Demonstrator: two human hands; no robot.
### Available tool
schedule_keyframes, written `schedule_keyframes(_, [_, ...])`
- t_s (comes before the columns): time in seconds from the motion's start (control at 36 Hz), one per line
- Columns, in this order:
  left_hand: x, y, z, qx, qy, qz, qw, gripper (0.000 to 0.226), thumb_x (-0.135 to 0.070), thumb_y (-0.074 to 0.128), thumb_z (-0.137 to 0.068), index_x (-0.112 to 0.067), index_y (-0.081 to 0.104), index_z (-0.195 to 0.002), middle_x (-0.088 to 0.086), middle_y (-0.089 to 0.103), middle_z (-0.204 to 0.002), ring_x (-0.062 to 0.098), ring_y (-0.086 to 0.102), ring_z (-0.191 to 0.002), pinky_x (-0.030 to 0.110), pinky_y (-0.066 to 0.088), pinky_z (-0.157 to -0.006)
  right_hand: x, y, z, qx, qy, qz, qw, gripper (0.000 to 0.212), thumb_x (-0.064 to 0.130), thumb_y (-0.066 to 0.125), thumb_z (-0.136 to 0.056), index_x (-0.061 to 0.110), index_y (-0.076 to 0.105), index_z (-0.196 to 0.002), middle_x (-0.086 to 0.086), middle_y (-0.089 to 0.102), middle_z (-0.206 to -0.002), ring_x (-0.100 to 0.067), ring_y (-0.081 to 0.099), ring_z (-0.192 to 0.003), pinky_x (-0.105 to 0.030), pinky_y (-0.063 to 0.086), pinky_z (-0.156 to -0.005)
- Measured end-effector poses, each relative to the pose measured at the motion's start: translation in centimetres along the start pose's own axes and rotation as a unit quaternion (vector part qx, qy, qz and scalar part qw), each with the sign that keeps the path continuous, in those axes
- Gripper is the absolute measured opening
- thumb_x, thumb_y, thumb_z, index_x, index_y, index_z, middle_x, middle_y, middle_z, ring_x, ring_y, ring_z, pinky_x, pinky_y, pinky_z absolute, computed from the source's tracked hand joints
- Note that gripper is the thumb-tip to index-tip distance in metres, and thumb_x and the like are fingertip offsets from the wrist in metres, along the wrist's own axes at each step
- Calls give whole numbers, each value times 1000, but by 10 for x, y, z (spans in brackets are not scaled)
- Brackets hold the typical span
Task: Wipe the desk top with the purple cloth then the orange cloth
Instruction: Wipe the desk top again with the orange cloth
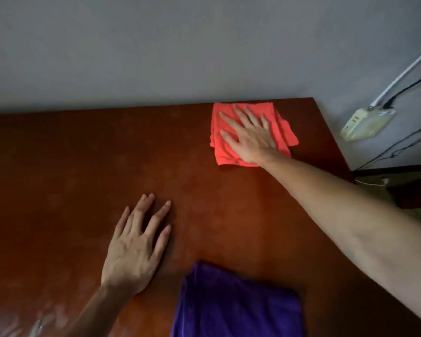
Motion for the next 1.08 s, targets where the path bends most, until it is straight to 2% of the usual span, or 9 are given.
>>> schedule_keyframes(0.28, [-1,0,-2,-1,1,-2,1000,55,-49,22,-104,-34,23,-157,2,23,-164,12,10,-154,38,8,-124,3,2,-53,4,15,-7,1000,81,73,1,-85,48,21,-160,5,17,-172,-19,10,-159,-54,8,-126])
schedule_keyframes(0.36, [-3,-2,-1,-6,9,6,1000,54,-48,21,-105,-34,25,-157,3,26,-163,11,8,-154,37,8,-124,8,6,-42,8,28,0,1000,73,70,8,-93,45,21,-160,4,15,-173,-20,9,-159,-54,7,-126])
schedule_keyframes(0.56, [-2,-4,0,-36,23,41,998,52,-41,23,-104,-29,34,-153,4,32,-160,10,13,-153,38,11,-124,72,7,57,-6,-1,-8,1000,72,69,12,-93,46,25,-160,4,19,-172,-22,15,-158,-53,11,-124])
schedule_keyframes(0.69, [1,-23,15,-102,9,96,990,46,-33,31,-103,-21,47,-144,1,47,-149,17,34,-146,41,24,-121,126,9,150,-17,-26,-10,999,64,66,23,-99,46,25,-160,5,19,-172,-21,14,-159,-55,14,-124])
schedule_keyframes(0.81, [30,-31,48,-110,-31,76,990,42,-33,37,-101,-21,52,-138,2,51,-141,25,49,-129,45,38,-107,154,17,194,15,-44,4,999,65,68,13,-101,47,8,-162,6,2,-174,-21,-1,-160,-56,5,-126])
schedule_keyframes(0.92, [73,-36,68,-84,-29,29,996,45,-39,33,-101,-24,52,-139,1,50,-139,26,54,-118,43,40,-98,160,17,199,30,-47,1,998,66,70,7,-99,48,3,-162,7,-4,-173,-21,-5,-160,-56,4,-126])
schedule_keyframes(1.0, [103,-42,64,-81,-39,7,996,48,-43,31,-100,-26,52,-140,3,49,-140,29,53,-118,46,41,-96,162,15,189,27,-60,6,998,66,70,11,-99,49,8,-162,7,1,-174,-20,-1,-160,-54,4,-126])
schedule_keyframes(1.08, [126,-46,52,-71,-61,5,996,51,-46,30,-100,-27,48,-144,6,45,-144,31,48,-127,50,38,-104,164,15,164,27,-80,7,996,66,69,13,-99,48,11,-161,6,5,-174,-20,2,-160,-53,5,-126])
Point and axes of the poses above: each hand's wrist, its own z-axis away from the middle knuckle, its own y-axis out of the palm, x = y × z, the point moved 10 cm from there along -z, towards the middle knuckle
